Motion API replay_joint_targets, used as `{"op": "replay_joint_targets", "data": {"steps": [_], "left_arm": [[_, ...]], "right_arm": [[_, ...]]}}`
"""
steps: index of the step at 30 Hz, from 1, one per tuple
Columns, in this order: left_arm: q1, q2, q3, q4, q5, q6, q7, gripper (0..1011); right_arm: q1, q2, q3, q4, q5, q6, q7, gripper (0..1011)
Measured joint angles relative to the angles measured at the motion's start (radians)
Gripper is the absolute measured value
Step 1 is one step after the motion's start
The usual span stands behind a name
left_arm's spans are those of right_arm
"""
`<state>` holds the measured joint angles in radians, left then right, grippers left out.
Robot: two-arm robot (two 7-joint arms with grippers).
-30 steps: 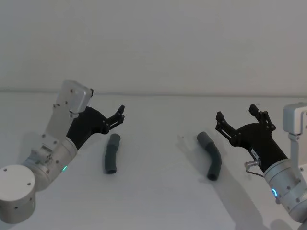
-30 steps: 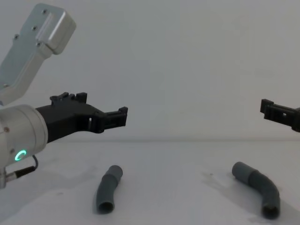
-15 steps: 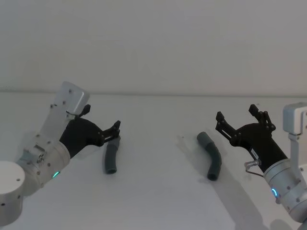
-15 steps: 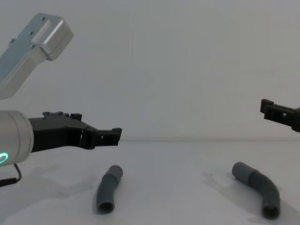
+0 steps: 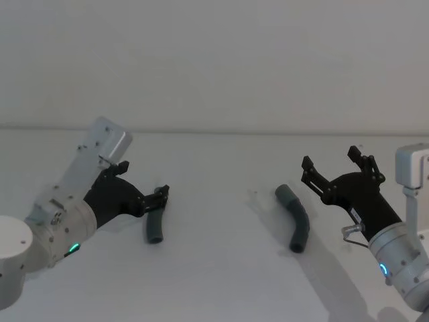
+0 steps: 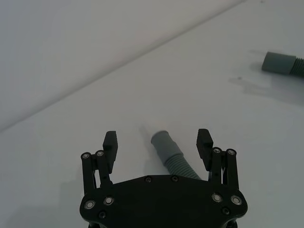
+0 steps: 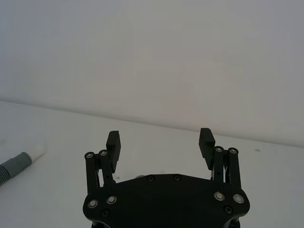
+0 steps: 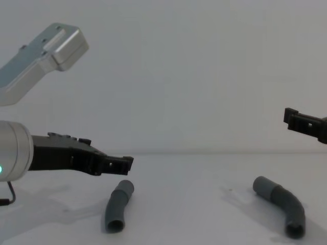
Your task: Use both hands to pick up one end of the pipe from the table, align the ends, and insert them.
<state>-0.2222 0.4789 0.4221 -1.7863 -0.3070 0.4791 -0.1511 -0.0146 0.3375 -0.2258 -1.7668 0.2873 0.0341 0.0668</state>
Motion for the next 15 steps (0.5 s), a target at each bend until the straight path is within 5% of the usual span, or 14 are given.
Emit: {"op": "replay_joint_targets", "data": {"steps": [15], "left_arm": [[-0.026,-0.014,0.003,0.002,-0.015,0.126,-0.020,1000]], "right_arm": [[0.000,0.000,0.000,0.000,0.000,0.000,0.000,1005]]}}
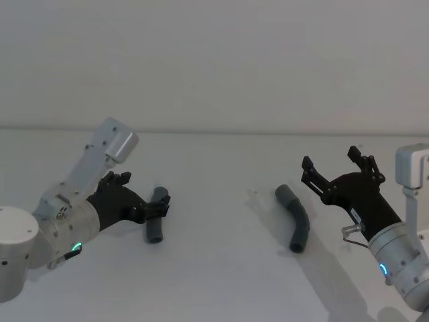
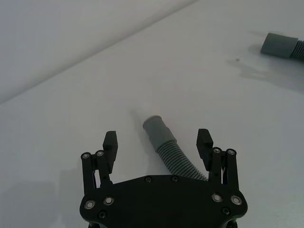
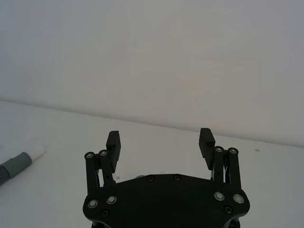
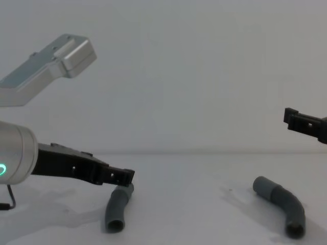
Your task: Use both hands to pick up one end of the pipe from the table, align the ends, and insert them.
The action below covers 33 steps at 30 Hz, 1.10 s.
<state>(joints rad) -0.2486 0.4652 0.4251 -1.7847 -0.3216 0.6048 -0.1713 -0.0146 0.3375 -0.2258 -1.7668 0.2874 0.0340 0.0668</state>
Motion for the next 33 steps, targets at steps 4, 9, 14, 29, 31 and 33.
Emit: {"op": "replay_joint_targets", "data": {"steps": [4,9,14,29,31,33], "left_arm": [[-0.007,-0.015,-0.001,0.012,-0.004,0.023,-0.001,1000],[-0.012,-0.029,-0.003,0.025,-0.007,0.038,-0.001,1000],[-0.015,-0.043,-0.005,0.036,-0.008,0.047,0.001,1000],[-0.017,-0.073,-0.011,0.059,-0.003,0.073,0.010,1000],[-0.017,-0.075,-0.011,0.062,-0.002,0.075,0.010,1000],[-0.018,-0.078,-0.011,0.066,0.001,0.078,0.011,1000]], "right_arm": [[0.000,0.000,0.000,0.000,0.000,0.000,0.000,1004],[0.000,0.000,0.000,0.000,0.000,0.000,0.000,1005],[0.000,0.000,0.000,0.000,0.000,0.000,0.000,1004],[0.000,0.000,0.000,0.000,0.000,0.000,0.000,1005],[0.000,0.000,0.000,0.000,0.000,0.000,0.000,1005],[0.000,0.000,0.000,0.000,0.000,0.000,0.000,1004]]}}
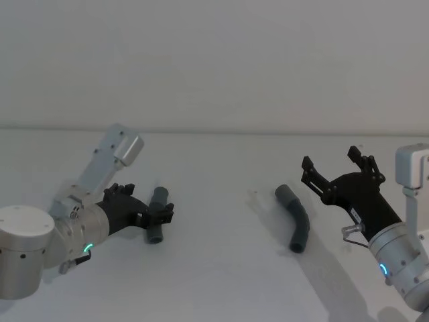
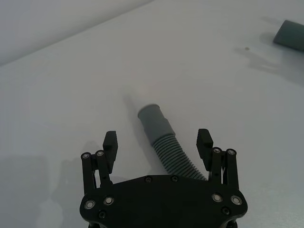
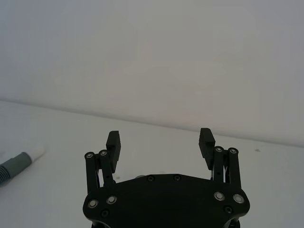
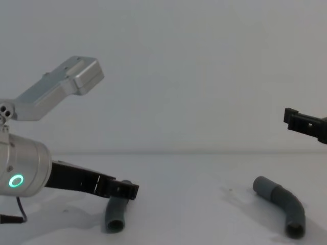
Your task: Use both hands to pick up one end of the pipe from the table, align the ends, and insert them.
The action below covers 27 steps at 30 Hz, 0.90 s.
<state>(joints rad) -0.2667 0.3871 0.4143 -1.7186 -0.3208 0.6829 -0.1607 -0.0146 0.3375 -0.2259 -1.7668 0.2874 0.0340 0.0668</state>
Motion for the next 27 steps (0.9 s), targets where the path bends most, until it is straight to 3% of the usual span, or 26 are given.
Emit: {"op": "replay_joint_targets", "data": {"steps": [27], "left_arm": [[-0.039,-0.046,0.006,0.089,0.021,-0.006,-0.016,1000]], "right_arm": [[0.000,0.000,0.000,0.000,0.000,0.000,0.000,1004]]}}
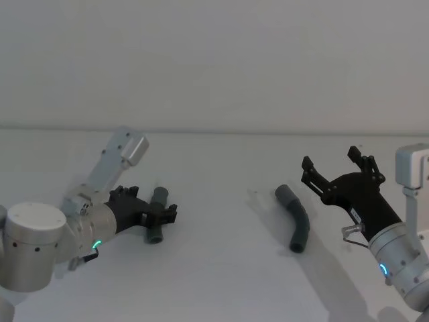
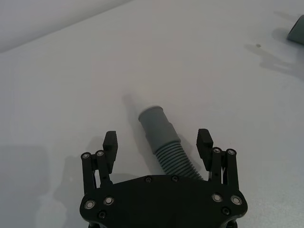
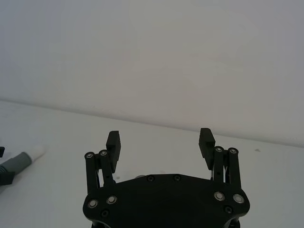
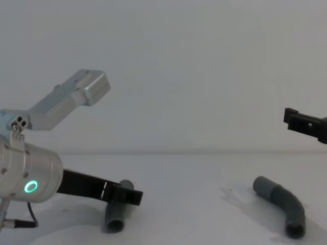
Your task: Use both hands to pick up one end of the pipe from the table, align the ends, and insert them.
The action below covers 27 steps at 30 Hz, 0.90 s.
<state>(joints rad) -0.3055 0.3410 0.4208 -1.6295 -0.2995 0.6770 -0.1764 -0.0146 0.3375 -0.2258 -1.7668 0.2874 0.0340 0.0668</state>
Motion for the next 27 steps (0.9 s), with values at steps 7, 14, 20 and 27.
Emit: {"op": "replay_joint_targets", "data": {"steps": [7,14,20,27], "left_arm": [[-0.012,-0.009,0.005,0.024,0.005,-0.001,-0.011,1000],[-0.023,-0.014,0.011,0.045,0.014,-0.001,-0.019,953],[-0.027,-0.017,0.013,0.052,0.018,-0.001,-0.023,796],[-0.031,-0.019,0.015,0.058,0.020,-0.001,-0.026,628]], "right_arm": [[0.000,0.000,0.000,0.000,0.000,0.000,0.000,1004],[0.000,0.000,0.000,0.000,0.000,0.000,0.000,1004],[0.000,0.000,0.000,0.000,0.000,0.000,0.000,1004],[0.000,0.000,0.000,0.000,0.000,0.000,0.000,1005]]}}
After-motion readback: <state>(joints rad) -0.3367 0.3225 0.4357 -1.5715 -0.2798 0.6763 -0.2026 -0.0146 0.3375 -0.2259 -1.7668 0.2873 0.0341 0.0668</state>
